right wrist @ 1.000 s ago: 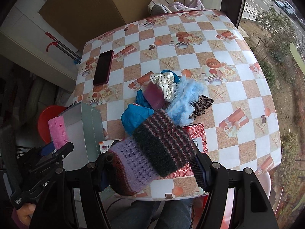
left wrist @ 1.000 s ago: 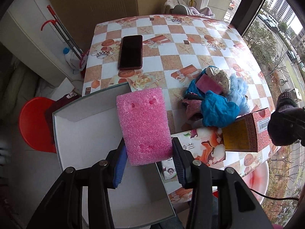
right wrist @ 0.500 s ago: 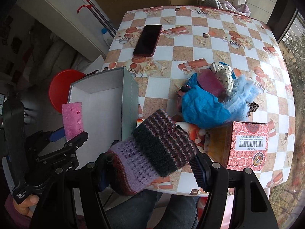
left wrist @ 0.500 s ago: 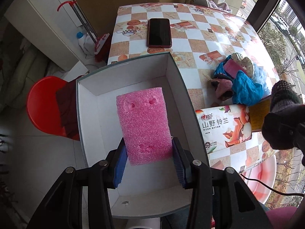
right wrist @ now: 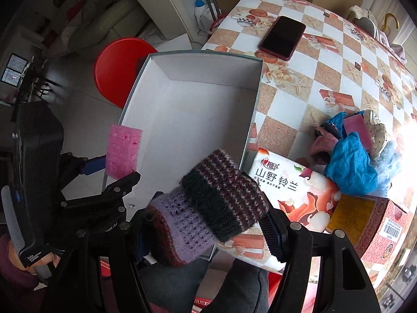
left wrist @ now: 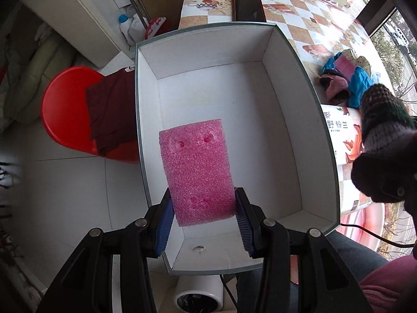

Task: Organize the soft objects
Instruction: 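Open the left tool to drop the sponge while the right tool releases the hat into the box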

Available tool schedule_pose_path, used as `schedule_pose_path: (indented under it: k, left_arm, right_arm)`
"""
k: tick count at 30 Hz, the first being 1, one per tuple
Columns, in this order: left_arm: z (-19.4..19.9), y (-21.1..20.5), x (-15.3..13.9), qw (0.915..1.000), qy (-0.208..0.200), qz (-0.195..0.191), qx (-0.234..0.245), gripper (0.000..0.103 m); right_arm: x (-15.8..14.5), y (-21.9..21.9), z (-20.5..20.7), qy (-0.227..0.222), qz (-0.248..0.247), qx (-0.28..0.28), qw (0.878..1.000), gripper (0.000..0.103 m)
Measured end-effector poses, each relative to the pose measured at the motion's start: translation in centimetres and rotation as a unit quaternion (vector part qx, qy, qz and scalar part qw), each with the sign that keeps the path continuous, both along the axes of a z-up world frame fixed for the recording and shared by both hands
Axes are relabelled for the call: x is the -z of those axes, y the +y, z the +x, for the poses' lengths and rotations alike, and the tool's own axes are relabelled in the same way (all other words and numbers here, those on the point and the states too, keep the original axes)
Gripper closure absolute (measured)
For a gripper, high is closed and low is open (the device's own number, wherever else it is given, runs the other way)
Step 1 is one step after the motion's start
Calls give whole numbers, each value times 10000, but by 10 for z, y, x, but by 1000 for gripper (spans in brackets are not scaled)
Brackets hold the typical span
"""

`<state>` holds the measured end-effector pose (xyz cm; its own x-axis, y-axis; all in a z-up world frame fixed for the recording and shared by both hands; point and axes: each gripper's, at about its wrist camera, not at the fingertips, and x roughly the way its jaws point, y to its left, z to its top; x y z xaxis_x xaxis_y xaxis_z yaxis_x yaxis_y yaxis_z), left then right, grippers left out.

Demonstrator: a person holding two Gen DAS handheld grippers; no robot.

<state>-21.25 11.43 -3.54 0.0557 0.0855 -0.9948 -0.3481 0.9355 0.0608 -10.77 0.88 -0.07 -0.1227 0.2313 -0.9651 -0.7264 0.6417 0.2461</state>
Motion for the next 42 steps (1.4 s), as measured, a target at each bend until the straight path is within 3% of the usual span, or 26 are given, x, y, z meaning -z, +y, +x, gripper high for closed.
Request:
schedule_pose_path:
  k: [17, 42]
  left_arm:
    - [-13, -1, 28, 9993, 346, -161, 53, 54]
    - [-15, -9, 32, 9991, 367, -181, 111, 54]
  right_arm:
    - [18, 15, -19, 193, -208, -657, 9974, 33]
    - [28, 18, -19, 374, -240, -686, 9967, 32]
